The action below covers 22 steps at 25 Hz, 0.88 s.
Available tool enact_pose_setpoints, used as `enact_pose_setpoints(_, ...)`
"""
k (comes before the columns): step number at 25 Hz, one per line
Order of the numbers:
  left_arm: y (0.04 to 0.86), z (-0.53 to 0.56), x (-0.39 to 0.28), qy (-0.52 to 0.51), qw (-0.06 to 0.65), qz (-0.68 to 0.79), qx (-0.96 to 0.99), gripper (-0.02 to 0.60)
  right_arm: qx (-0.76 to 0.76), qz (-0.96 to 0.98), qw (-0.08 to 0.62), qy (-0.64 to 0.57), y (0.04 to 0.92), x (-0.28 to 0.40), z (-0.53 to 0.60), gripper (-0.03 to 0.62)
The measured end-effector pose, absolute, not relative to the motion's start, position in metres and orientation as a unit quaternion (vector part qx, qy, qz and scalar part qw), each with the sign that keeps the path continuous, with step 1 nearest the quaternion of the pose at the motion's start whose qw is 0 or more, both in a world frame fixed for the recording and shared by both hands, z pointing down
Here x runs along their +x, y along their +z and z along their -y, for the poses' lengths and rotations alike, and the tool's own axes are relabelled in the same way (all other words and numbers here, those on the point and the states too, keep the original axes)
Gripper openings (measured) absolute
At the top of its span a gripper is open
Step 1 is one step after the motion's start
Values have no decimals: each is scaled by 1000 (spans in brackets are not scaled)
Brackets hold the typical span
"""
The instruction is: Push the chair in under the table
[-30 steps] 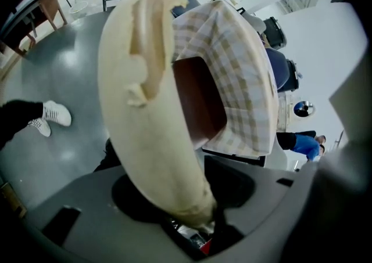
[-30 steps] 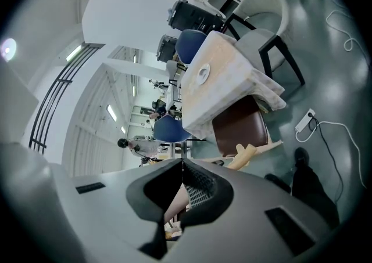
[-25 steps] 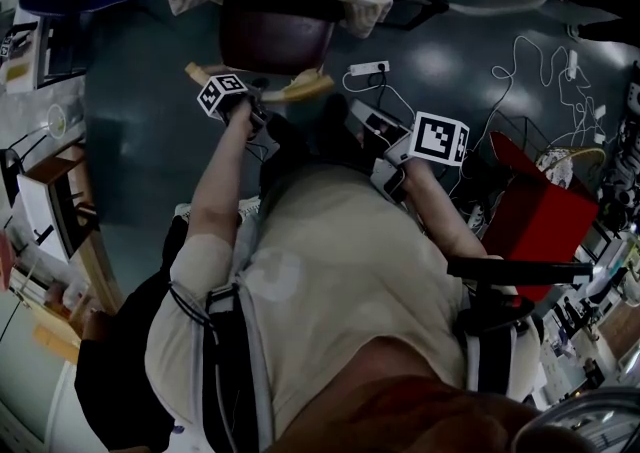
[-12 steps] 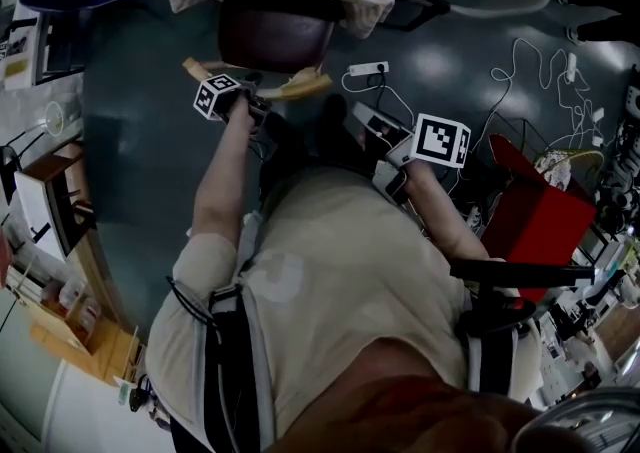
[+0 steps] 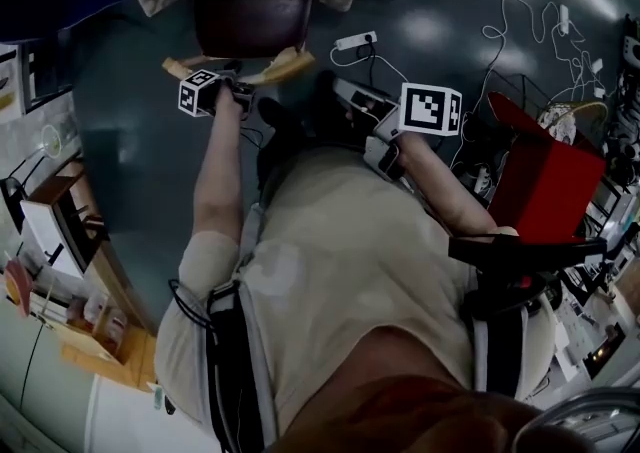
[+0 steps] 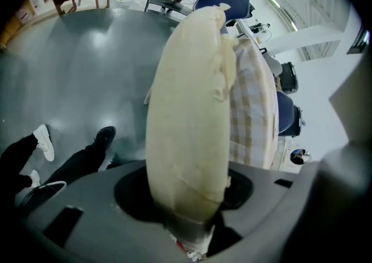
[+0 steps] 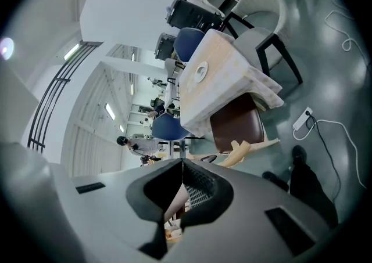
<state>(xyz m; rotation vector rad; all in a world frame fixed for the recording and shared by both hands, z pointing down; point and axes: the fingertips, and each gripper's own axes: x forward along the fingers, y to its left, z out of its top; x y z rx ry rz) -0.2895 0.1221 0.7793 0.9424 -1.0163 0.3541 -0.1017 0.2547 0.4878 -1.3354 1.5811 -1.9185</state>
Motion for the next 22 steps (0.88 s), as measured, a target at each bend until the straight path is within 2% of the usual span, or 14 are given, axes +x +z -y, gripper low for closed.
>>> enact_pose_setpoints(4,778,-123,-299,108,756,490,420,183,-471,-546,171,-672,488,-97,-260,12)
enact_pose_setpoints(5,778,-124,-303,97,756,498,413,135,-472,-545,171,-672,489,-95,-261,12)
enact_pose_setpoints(22,774,-116,-309,58,750,536,383,141,-477,-542,166,-672,494,-87,-258,12)
